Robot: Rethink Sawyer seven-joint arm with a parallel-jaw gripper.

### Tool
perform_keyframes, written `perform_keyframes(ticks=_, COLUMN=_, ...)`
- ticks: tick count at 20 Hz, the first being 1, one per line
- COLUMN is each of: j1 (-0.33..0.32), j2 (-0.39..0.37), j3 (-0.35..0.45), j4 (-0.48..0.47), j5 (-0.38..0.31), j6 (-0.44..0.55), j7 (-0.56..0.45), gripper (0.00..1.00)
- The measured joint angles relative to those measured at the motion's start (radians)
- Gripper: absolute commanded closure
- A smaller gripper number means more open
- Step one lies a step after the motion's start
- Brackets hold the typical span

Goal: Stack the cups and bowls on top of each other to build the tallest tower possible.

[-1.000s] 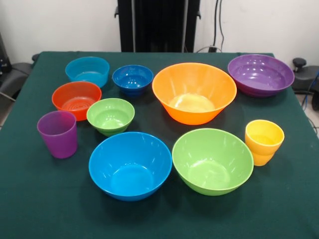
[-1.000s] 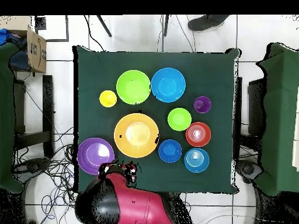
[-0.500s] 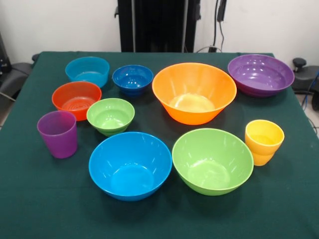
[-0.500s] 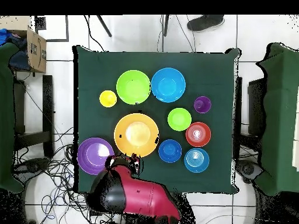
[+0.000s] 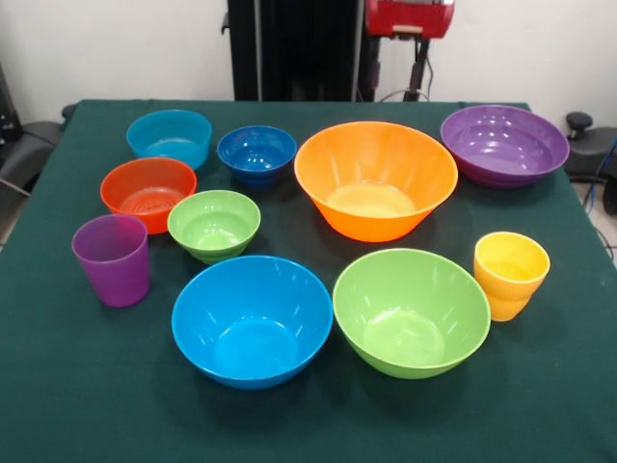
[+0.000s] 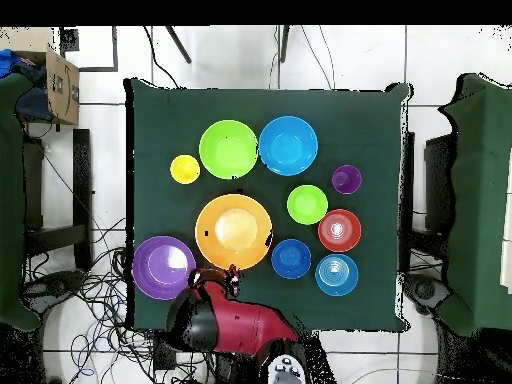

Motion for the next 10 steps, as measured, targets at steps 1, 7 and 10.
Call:
perform_keyframes(ticks=1, j1=-0.002, j2=0.02, j3=0.0, j4=-0.001, j5=-0.006, j6=-0.01, j7=0.0, gripper=0.0)
perform_keyframes(ticks=7, j1=-0.043, j2=0.126, j3=0.007, j4=-0.024, j5=-0.06, j6=-0.035, j7=0.0, gripper=0.0)
perform_keyframes(ticks=10, j1=-0.078, j2=0.178, j3=0.009, j4=-0.049, j5=-0.098, j6=-0.035, j7=0.0, gripper=0.0)
